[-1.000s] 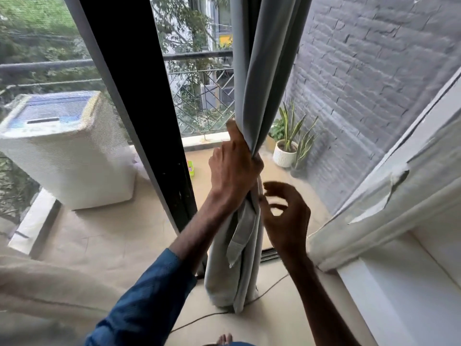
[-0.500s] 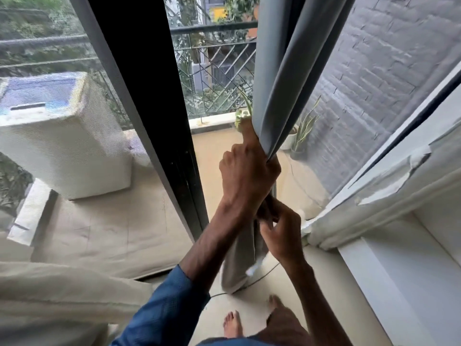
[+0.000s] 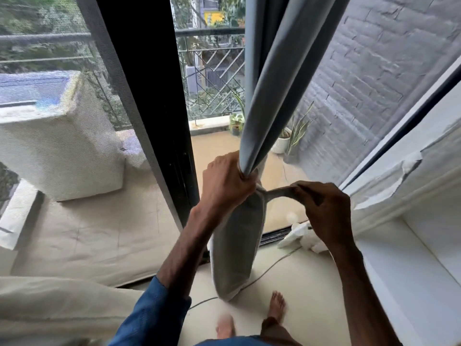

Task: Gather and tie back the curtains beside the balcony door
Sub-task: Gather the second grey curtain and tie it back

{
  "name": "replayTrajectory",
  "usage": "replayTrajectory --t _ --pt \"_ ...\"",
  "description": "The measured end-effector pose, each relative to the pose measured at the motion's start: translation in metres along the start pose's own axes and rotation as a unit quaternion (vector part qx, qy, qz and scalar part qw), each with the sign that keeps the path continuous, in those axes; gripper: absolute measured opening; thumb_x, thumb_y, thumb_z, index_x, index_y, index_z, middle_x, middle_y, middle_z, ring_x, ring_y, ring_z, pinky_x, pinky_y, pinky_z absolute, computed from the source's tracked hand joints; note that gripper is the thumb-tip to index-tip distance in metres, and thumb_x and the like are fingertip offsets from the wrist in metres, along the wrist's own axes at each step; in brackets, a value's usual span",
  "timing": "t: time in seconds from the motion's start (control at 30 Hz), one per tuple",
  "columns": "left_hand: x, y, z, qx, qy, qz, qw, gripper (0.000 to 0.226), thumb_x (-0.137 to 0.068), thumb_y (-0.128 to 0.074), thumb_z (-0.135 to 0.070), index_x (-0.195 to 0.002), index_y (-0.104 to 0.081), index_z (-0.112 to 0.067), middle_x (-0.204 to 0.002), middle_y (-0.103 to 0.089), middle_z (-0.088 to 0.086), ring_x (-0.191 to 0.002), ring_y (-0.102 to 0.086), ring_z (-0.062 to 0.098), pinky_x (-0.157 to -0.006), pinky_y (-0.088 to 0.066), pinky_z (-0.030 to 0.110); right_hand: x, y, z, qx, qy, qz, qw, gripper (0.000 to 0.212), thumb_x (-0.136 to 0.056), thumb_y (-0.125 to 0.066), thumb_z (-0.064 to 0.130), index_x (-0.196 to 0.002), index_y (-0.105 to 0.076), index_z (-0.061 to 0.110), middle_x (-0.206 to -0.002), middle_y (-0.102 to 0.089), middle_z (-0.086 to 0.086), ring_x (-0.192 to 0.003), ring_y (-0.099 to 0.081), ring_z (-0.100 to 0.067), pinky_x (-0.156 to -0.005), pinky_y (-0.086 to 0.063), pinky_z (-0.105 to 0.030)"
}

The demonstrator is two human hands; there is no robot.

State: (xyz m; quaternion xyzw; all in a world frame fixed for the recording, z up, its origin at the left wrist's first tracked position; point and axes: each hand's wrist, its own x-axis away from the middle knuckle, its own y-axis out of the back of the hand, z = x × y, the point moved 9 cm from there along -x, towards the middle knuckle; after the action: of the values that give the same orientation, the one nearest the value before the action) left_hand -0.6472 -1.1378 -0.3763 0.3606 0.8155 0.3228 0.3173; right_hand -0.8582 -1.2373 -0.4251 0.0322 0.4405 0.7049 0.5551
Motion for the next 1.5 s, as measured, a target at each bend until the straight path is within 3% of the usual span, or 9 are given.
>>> replayTrajectory --t 0.23,0.37,0.57,0.67,0.83,1.0,1.13,1.3,1.5 --pt "0.01 -0.027 -0.006 0.026 -0.071 0.097 0.992 0.021 -0.085 -0.066 -0.04 -0.082 -0.049 -0.029 -0.078 -0.056 -0.004 -0.071 -0.056 0.024 -0.056 -0.036 0.029 -0.041 -0.034 0.02 -0.043 0.053 0.018 0.998 0.014 -0.085 -0.067 0.029 -0.088 -0.077 0.019 -0.094 -0.075 0.004 -0.095 -0.063 -0.019 -0.084 -0.049 -0.045" --pt "-0.002 -0.034 0.014 0.075 -0.053 0.144 0.985 0.024 -0.088 -0.064 -0.044 -0.094 -0.058 -0.022 -0.085 -0.061 -0.002 -0.076 -0.059 0.02 -0.061 -0.047 0.033 -0.036 -0.063 0.018 -0.059 0.021 0.06 0.996 0.031 -0.085 -0.07 0.039 -0.112 -0.07 0.022 -0.121 -0.064 0.002 -0.118 -0.054 -0.019 -0.097 -0.043 -0.037" --pt "-0.004 -0.047 0.007 0.156 -0.082 0.191 0.965 0.049 -0.092 -0.063 -0.041 -0.133 -0.044 -0.024 -0.127 -0.046 -0.005 -0.12 -0.046 0.02 -0.102 -0.042 0.04 -0.032 -0.089 0.002 -0.231 -0.086 0.145 0.958 0.049 -0.067 -0.07 0.069 -0.073 -0.067 0.021 -0.073 -0.066 0.015 -0.07 -0.059 0.004 -0.063 -0.049 -0.029" --pt "-0.007 -0.055 0.004 0.149 -0.075 0.221 0.961 0.041 -0.093 -0.056 -0.052 -0.118 -0.057 -0.019 -0.111 -0.061 -0.002 -0.101 -0.059 0.02 -0.089 -0.05 0.044 -0.023 -0.111 0.002 -0.408 -0.121 0.197 0.883 0.068 -0.057 -0.073 0.082 -0.063 -0.07 0.014 -0.06 -0.063 0.012 -0.061 -0.055 0.001 -0.059 -0.045 -0.02" --pt "-0.019 -0.054 -0.004 -0.115 -0.125 0.178 0.969 0.055 -0.094 -0.035 -0.068 -0.099 -0.058 -0.019 -0.086 -0.061 0.005 -0.076 -0.057 0.028 -0.065 -0.042 0.035 -0.022 -0.106 -0.007 -0.473 -0.111 0.212 0.848 0.11 -0.064 -0.075 0.074 -0.107 -0.057 -0.025 -0.097 -0.064 -0.022 -0.092 -0.058 -0.026 -0.077 -0.051 -0.033" --pt "-0.036 -0.061 -0.008 -0.121 -0.116 0.188 0.968 0.051 -0.097 -0.034 -0.064 -0.102 -0.056 -0.018 -0.099 -0.067 0.015 -0.087 -0.061 0.038 -0.066 -0.035 0.032 -0.033 -0.091 -0.021 -0.347 -0.098 0.135 0.923 0.058 -0.09 -0.062 0.061 -0.075 -0.062 0.005 -0.078 -0.061 -0.002 -0.077 -0.053 -0.018 -0.074 -0.049 -0.045" --pt "-0.048 -0.065 0.002 0.002 -0.056 0.181 0.982 0.043 -0.097 -0.044 -0.058 -0.081 -0.05 -0.018 -0.069 -0.058 0.003 -0.068 -0.061 0.032 -0.06 -0.047 0.041 -0.016 -0.035 -0.007 -0.176 -0.094 -0.065 0.978 0.008 -0.09 -0.073 0.025 -0.084 -0.069 0.021 -0.078 -0.071 0.014 -0.075 -0.068 -0.003 -0.07 -0.055 -0.031" --pt "-0.055 -0.073 0.005 0.036 -0.011 0.154 0.987 0.043 -0.094 -0.048 -0.059 -0.079 -0.051 -0.019 -0.065 -0.052 0.0 -0.06 -0.058 0.031 -0.056 -0.05 0.04 0.011 -0.076 0.022 -0.185 -0.096 0.183 0.961 0.029 -0.082 -0.076 0.051 -0.099 -0.074 0.027 -0.092 -0.075 0.017 -0.084 -0.069 -0.001 -0.073 -0.054 -0.021" --pt "-0.059 -0.071 0.018 0.04 0.015 0.128 0.991 0.046 -0.091 -0.052 -0.061 -0.086 -0.056 -0.015 -0.074 -0.06 0.006 -0.065 -0.063 0.032 -0.06 -0.056 0.042 0.014 -0.086 0.023 -0.152 -0.052 0.218 0.963 0.022 -0.093 -0.068 0.028 -0.073 -0.07 0.018 -0.068 -0.072 0.012 -0.061 -0.068 -0.003 -0.063 -0.052 -0.022"
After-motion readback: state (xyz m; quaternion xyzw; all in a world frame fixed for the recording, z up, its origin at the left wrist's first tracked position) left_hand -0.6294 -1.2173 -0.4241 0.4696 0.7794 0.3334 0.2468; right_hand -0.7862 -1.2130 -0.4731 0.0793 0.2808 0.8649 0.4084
